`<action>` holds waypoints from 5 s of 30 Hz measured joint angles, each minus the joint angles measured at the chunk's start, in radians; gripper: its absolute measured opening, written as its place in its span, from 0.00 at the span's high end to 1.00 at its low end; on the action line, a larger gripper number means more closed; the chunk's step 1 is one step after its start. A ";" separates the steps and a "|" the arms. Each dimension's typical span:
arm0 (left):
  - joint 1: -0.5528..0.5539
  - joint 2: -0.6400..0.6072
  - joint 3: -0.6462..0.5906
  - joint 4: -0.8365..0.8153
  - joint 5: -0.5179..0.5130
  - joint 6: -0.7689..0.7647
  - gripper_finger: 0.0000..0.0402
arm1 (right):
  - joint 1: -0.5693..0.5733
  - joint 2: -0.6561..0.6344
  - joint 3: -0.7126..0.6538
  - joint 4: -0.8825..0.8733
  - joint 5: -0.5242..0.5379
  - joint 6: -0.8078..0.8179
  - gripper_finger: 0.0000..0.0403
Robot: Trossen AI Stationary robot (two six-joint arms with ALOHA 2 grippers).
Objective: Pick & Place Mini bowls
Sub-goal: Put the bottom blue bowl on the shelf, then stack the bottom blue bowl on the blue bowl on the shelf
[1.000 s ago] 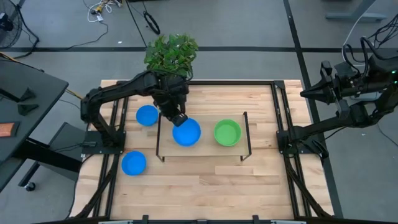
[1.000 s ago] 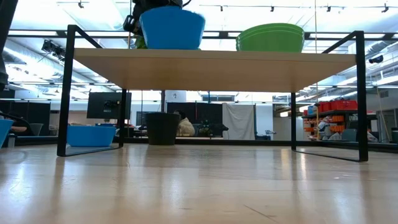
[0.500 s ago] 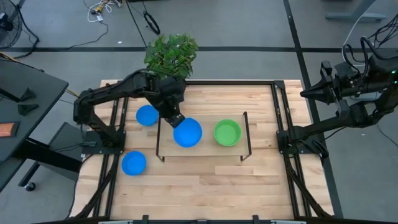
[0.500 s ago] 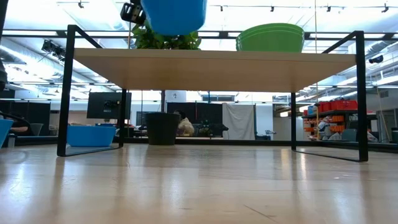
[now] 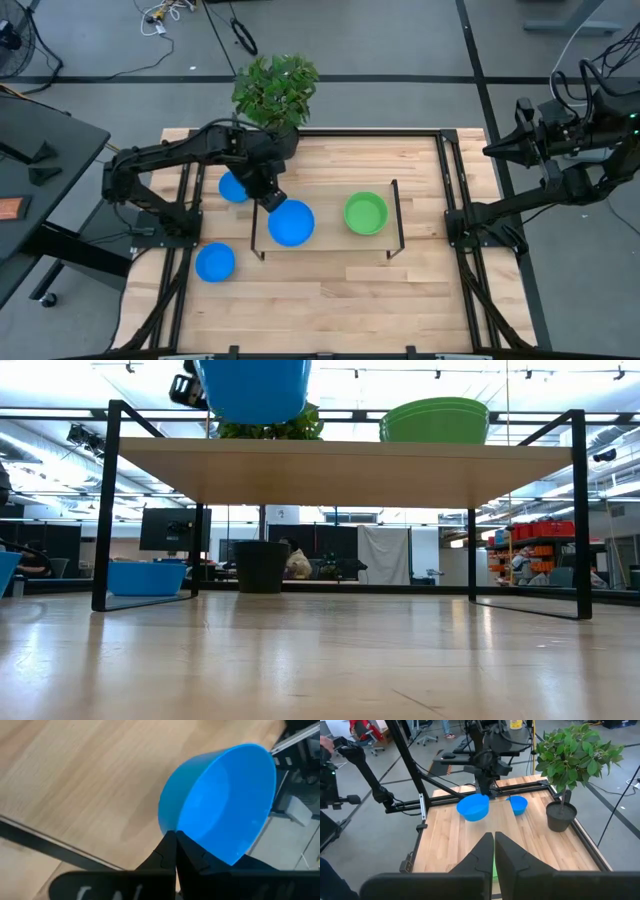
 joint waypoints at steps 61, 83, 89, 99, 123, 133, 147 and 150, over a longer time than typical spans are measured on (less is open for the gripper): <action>0.104 0.006 -0.106 -0.005 0.052 0.053 1.00 | 0.000 0.000 0.000 0.000 0.000 0.000 0.95; 0.087 0.008 -0.160 0.035 0.056 0.027 1.00 | 0.000 0.000 0.000 0.000 0.000 0.000 0.95; 0.086 0.008 -0.160 0.035 0.049 0.022 0.94 | 0.000 0.000 0.000 0.000 0.000 0.000 0.95; 0.084 0.007 -0.160 0.035 0.015 0.009 0.82 | 0.000 0.000 0.000 0.000 0.000 0.000 0.95; 0.079 0.005 -0.029 0.002 0.048 0.050 0.76 | 0.000 0.000 0.000 0.000 0.000 0.000 0.95; 0.022 0.004 0.118 -0.003 0.042 0.060 0.76 | 0.000 0.000 0.000 0.000 0.000 0.000 0.95; -0.246 0.004 0.216 -0.009 -0.006 0.065 0.76 | 0.000 0.000 0.000 0.000 0.000 0.000 0.95; -0.320 0.004 0.216 -0.016 -0.007 0.065 0.76 | 0.000 0.000 0.000 0.000 0.000 0.000 0.95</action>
